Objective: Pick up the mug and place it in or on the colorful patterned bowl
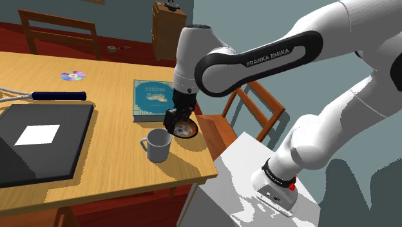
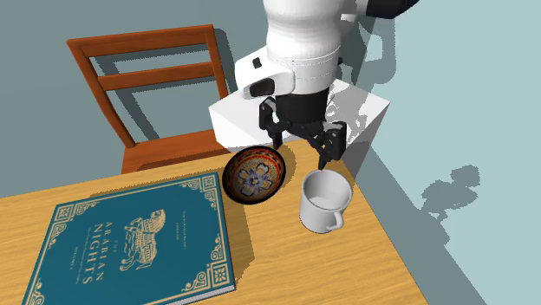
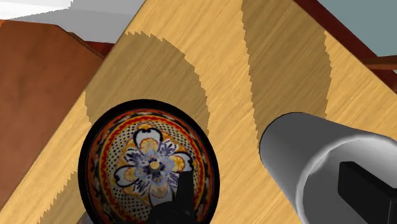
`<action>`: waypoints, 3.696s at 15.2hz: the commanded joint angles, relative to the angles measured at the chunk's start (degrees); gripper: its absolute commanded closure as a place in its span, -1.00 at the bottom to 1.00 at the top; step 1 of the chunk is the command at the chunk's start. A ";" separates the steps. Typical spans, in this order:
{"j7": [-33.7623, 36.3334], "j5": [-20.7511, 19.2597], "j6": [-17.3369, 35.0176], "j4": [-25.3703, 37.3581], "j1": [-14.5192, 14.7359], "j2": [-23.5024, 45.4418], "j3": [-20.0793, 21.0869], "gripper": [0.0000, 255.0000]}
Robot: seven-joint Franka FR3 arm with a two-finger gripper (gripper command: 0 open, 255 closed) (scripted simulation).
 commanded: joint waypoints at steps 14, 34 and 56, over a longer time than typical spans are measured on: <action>5.73 -4.62 9.92 1.80 0.32 10.18 2.89 -1.00; 4.89 -3.26 5.07 3.84 0.30 7.12 2.58 1.00; -3.65 -1.24 -10.45 9.98 -2.50 -1.98 -3.54 1.00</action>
